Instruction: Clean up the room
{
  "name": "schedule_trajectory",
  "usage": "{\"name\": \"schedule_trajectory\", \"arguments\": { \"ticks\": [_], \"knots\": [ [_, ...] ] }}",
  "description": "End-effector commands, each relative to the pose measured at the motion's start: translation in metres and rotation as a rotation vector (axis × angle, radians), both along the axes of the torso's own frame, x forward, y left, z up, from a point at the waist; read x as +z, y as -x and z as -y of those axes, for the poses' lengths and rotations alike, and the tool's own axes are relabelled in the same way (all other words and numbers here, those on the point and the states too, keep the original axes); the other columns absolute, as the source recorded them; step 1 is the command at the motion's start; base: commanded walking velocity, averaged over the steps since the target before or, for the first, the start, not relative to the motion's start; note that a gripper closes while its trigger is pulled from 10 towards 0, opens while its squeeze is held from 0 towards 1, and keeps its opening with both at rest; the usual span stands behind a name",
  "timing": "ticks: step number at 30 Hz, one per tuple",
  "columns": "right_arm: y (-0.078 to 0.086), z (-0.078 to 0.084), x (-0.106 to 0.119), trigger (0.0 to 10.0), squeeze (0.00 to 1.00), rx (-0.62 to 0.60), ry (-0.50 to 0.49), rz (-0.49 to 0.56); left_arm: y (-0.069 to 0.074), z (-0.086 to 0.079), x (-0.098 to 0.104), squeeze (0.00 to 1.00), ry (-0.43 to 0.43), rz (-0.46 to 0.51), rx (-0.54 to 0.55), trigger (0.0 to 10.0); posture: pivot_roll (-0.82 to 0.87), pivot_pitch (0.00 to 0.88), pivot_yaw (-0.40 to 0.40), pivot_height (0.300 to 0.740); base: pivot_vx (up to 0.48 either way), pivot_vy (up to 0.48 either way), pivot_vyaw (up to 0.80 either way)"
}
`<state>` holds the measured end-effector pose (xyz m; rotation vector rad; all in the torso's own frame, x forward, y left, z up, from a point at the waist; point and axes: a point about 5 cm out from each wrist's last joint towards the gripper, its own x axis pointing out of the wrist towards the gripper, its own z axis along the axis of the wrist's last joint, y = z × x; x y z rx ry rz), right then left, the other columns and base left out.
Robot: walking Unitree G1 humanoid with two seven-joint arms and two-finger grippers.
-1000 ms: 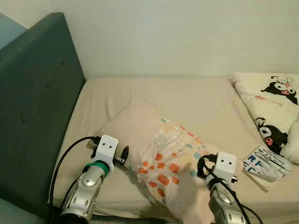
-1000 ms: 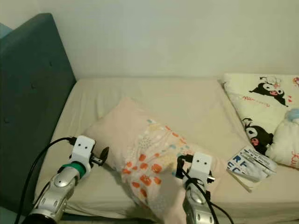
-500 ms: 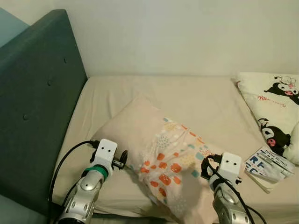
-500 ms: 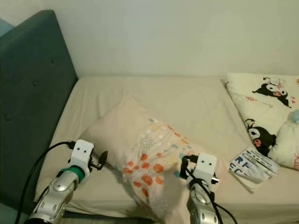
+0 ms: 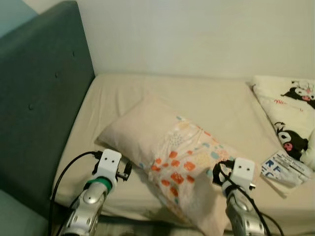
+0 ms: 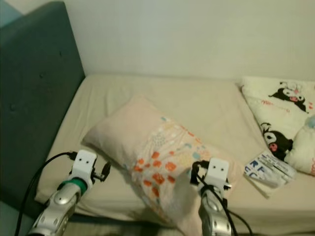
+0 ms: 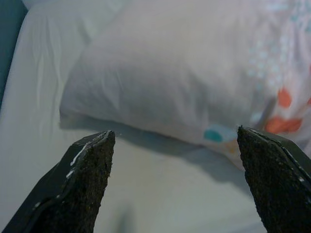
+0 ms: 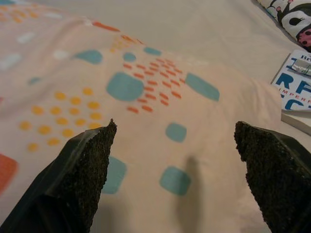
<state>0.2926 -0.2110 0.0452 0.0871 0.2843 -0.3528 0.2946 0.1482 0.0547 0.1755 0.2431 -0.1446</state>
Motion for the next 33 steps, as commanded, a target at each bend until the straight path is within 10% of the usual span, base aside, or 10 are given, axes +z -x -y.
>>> {"name": "schedule_trajectory", "arguments": {
  "ticks": [1, 13, 19, 33],
  "knots": [
    [0.001, 0.010, -0.002, 10.0, 0.00, -0.028, 0.008, -0.015, 0.001, 0.002, -0.003, 0.00, 0.003, -0.018, 0.001, 10.0, 0.12, 0.004, 0.032, 0.622, 0.000, 0.000, 0.00],
    [-0.018, 0.046, 0.019, 10.0, 0.00, -0.055, 0.135, -0.017, 0.001, -0.013, -0.003, 0.00, -0.018, -0.007, 0.056, 10.0, 0.12, 0.000, 0.034, 0.622, 0.000, 0.000, 0.00],
    [-0.013, 0.078, 0.011, 10.0, 0.00, -0.054, 0.265, -0.189, 0.006, -0.027, -0.006, 0.00, -0.023, -0.015, 0.101, 10.0, 0.12, 0.000, 0.020, 0.622, 0.000, 0.000, 0.00],
    [-0.020, 0.037, -0.011, 10.0, 0.00, 0.429, 0.362, -0.398, 0.005, -0.061, 0.003, 0.00, -0.066, -0.003, 0.164, 10.0, 0.13, 0.003, 0.016, 0.622, 0.000, 0.000, 0.00]
  ]
}}
